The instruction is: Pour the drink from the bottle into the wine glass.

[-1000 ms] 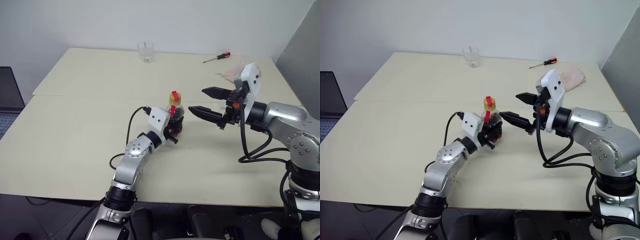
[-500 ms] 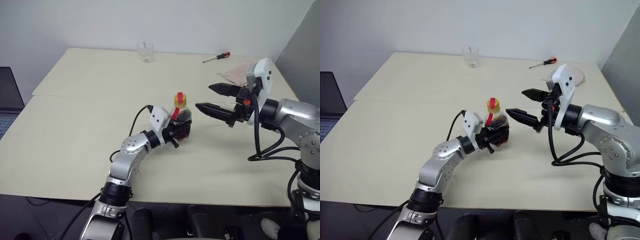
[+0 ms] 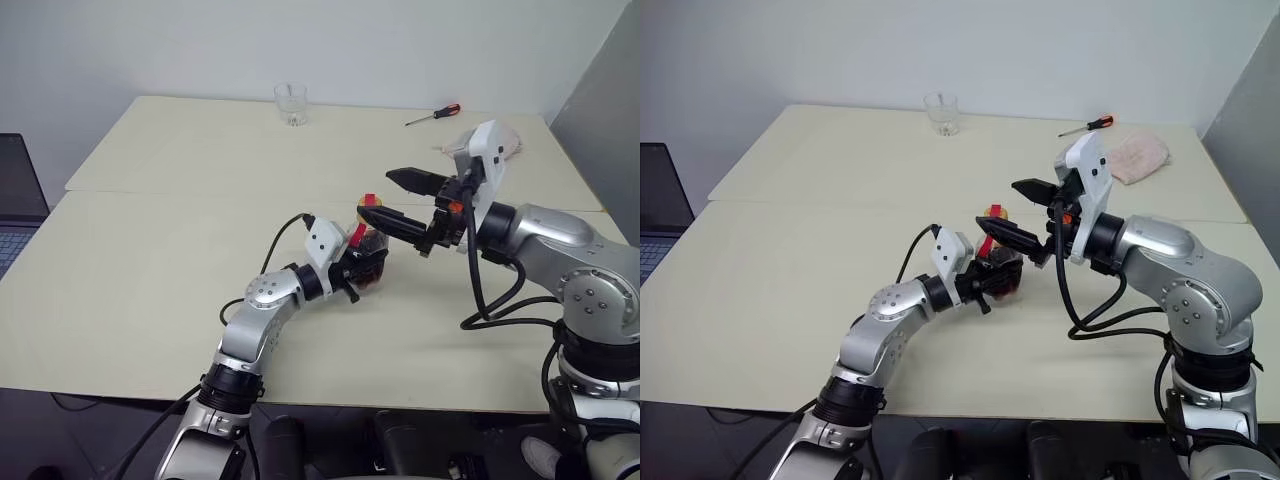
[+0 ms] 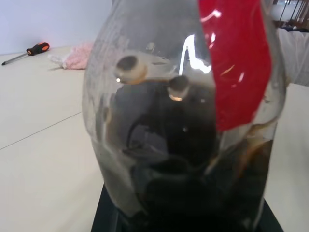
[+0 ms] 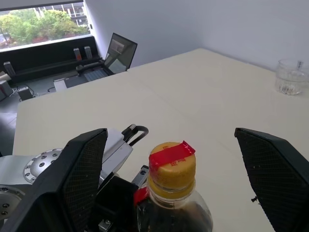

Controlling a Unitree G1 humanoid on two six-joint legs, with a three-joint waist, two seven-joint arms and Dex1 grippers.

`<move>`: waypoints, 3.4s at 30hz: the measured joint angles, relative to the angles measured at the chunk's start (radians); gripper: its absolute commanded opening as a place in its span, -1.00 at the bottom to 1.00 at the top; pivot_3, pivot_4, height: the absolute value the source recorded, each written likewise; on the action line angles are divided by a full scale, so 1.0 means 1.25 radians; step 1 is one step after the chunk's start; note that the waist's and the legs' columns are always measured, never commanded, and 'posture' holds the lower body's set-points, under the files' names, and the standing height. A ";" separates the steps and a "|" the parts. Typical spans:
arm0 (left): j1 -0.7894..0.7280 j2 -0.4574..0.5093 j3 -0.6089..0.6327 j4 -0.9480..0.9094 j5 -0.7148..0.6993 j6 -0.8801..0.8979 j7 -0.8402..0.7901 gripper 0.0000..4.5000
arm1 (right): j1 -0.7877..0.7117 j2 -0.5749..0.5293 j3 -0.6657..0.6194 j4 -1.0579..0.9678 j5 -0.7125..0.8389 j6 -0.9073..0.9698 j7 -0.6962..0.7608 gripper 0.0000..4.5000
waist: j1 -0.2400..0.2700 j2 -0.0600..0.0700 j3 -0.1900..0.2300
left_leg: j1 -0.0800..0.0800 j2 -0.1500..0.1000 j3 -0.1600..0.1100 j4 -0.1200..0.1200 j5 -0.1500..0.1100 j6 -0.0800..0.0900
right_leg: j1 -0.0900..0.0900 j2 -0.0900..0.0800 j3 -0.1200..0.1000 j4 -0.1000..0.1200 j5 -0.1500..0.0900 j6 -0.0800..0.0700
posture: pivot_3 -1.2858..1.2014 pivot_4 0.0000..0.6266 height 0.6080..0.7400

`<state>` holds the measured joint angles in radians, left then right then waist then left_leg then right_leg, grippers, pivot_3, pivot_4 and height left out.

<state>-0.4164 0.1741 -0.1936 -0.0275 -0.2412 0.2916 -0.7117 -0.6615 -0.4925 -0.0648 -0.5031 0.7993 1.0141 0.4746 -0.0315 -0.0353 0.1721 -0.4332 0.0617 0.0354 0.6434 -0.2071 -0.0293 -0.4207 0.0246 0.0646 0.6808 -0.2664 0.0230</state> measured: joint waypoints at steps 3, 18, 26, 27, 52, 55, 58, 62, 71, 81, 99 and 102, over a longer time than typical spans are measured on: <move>0.000 0.000 -0.004 0.000 0.000 0.000 -0.001 -0.60 | 0.000 0.013 0.019 0.006 -0.005 -0.004 -0.003 1.00 | 0.000 0.000 0.000 | 0.000 0.000 0.000 0.000 0.000 0.000 | 0.000 0.000 0.000 0.000 0.000 0.000 | 0.03 -0.52 1.00; 0.000 0.005 -0.014 0.000 0.007 -0.016 -0.014 -0.60 | 0.000 0.024 0.037 0.055 -0.058 -0.036 0.003 0.42 | 0.000 0.000 0.000 | 0.000 0.000 0.000 0.000 0.000 0.000 | 0.000 0.000 0.000 0.000 0.000 0.000 | 0.03 -0.52 1.00; 0.000 0.005 -0.015 0.000 0.014 -0.018 -0.014 -0.60 | 0.004 0.023 0.040 0.052 -0.058 -0.036 0.013 0.10 | 0.000 0.000 0.000 | 0.000 0.000 0.000 0.000 0.000 0.000 | 0.000 0.000 0.000 0.000 0.000 0.000 | 0.03 -0.52 1.00; 0.000 0.005 -0.015 0.000 0.014 -0.019 -0.014 -0.60 | 0.004 0.023 0.040 0.052 -0.057 -0.036 0.014 0.10 | 0.000 0.000 0.000 | 0.000 0.000 0.000 0.000 0.000 0.000 | 0.000 0.000 0.000 0.000 0.000 0.000 | 0.03 -0.52 1.00; 0.000 0.005 -0.029 0.000 0.016 -0.031 -0.029 -0.60 | -0.013 0.023 0.041 0.063 -0.055 -0.036 0.040 1.00 | 0.000 0.000 0.000 | 0.000 0.000 0.000 0.000 0.000 0.000 | 0.000 0.000 0.000 0.000 0.000 0.000 | 0.03 -0.52 1.00; -0.001 0.004 -0.035 0.000 0.008 -0.032 -0.056 -0.60 | -0.015 0.020 0.039 0.063 -0.049 -0.035 0.046 1.00 | 0.000 0.000 0.000 | 0.000 0.000 0.000 0.000 0.000 0.000 | 0.000 0.000 0.000 0.000 0.000 0.000 | 0.03 -0.52 1.00; -0.009 0.001 -0.037 0.000 -0.001 -0.033 -0.085 -0.60 | -0.015 -0.011 0.035 0.059 -0.020 -0.027 0.075 1.00 | 0.000 0.000 0.000 | 0.000 0.000 0.000 0.000 0.000 0.000 | 0.000 0.000 -0.001 0.000 0.000 0.000 | 0.03 -0.52 1.00; -0.023 -0.003 -0.037 0.001 -0.026 -0.034 -0.123 -0.60 | -0.012 -0.055 0.013 0.055 0.003 -0.026 0.106 1.00 | 0.000 0.000 0.000 | 0.000 0.000 0.000 0.000 0.000 0.000 | 0.000 0.000 0.000 0.000 0.000 0.000 | 0.03 -0.52 1.00; -0.024 -0.001 -0.040 0.001 -0.045 -0.031 -0.158 -0.60 | 0.011 -0.069 0.009 0.060 0.005 -0.057 0.139 1.00 | 0.000 0.000 0.000 | 0.000 0.000 0.000 0.000 0.000 0.000 | 0.000 0.001 0.000 0.000 0.000 0.000 | 0.03 -0.52 1.00; -0.022 0.017 -0.047 -0.002 -0.047 -0.024 -0.170 -0.60 | 0.009 -0.038 0.047 0.115 -0.053 -0.163 0.188 1.00 | 0.000 0.000 0.000 | 0.000 0.000 0.000 0.000 0.000 0.000 | 0.000 0.001 -0.001 0.000 0.000 0.000 | 0.03 -0.52 1.00; -0.019 0.023 -0.060 -0.003 -0.046 -0.024 -0.163 -0.60 | 0.012 -0.032 0.063 0.144 -0.087 -0.196 0.219 1.00 | 0.000 0.000 0.000 | 0.000 0.000 0.000 0.000 0.000 0.000 | 0.000 0.001 0.000 0.000 0.000 0.000 | 0.03 -0.52 1.00; -0.018 0.023 -0.061 -0.003 -0.045 -0.024 -0.156 -0.60 | 0.020 -0.042 0.055 0.144 -0.087 -0.203 0.228 1.00 | 0.000 0.000 0.000 | 0.000 0.000 0.000 0.000 0.000 0.000 | 0.000 0.001 0.000 0.000 0.000 0.000 | 0.03 -0.52 1.00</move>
<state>-0.4389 0.2027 -0.2696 -0.0308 -0.2979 0.2618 -0.9061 -0.6359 -0.5447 0.0036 -0.3227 0.6900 0.7600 0.7602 -0.0311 -0.0352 0.1721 -0.4331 0.0618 0.0356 0.6440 -0.2071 -0.0293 -0.4206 0.0254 0.0642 0.6812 -0.2664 0.0229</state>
